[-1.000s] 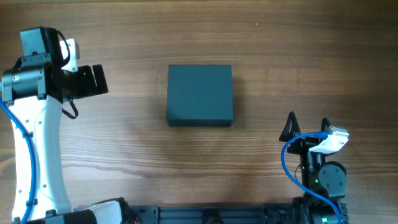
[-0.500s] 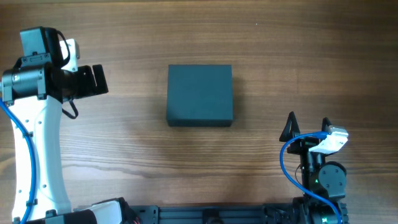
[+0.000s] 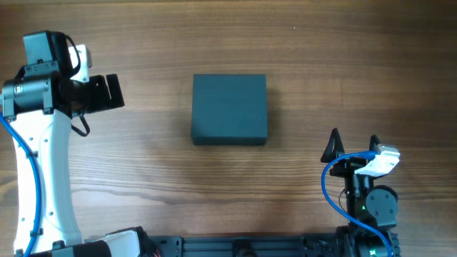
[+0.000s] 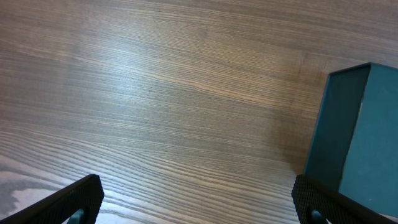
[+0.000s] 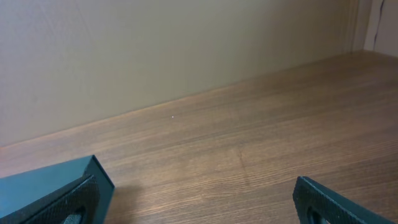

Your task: Pack container

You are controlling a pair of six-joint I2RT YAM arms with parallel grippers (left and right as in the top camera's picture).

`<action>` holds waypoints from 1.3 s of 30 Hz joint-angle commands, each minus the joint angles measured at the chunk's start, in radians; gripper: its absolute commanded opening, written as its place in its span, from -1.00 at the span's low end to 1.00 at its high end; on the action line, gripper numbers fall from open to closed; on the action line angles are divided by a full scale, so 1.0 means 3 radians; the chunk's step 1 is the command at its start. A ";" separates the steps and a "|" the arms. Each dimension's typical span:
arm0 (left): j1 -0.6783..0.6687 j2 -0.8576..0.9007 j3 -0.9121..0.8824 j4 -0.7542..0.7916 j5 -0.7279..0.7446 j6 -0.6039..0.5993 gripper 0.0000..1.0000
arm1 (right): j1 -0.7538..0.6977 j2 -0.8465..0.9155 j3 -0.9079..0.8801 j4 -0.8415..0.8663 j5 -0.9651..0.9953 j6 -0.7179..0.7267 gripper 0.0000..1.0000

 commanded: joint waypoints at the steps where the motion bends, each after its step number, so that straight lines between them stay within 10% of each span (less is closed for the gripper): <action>1: 0.0014 -0.0036 0.0045 0.0009 -0.0008 0.0014 1.00 | -0.0017 -0.0056 -0.0003 0.0027 0.0047 -0.0058 1.00; 15: -0.0263 -0.1498 -0.0170 0.0347 0.0006 0.0014 0.99 | -0.0017 -0.0056 -0.0003 0.0027 0.0047 -0.0058 0.99; 23: -0.0417 -0.3180 -0.2143 0.2087 0.0907 -0.0027 0.99 | -0.0018 -0.0056 -0.0003 0.0027 0.0047 -0.0058 1.00; 29: -0.0473 -0.3979 -0.3882 0.3489 0.1003 -0.0773 1.00 | -0.0017 -0.0056 -0.0003 0.0027 0.0047 -0.0058 1.00; 39: -0.0563 -0.4808 -0.4809 0.3496 0.0666 -0.0762 0.99 | -0.0018 -0.0056 -0.0003 0.0027 0.0047 -0.0058 1.00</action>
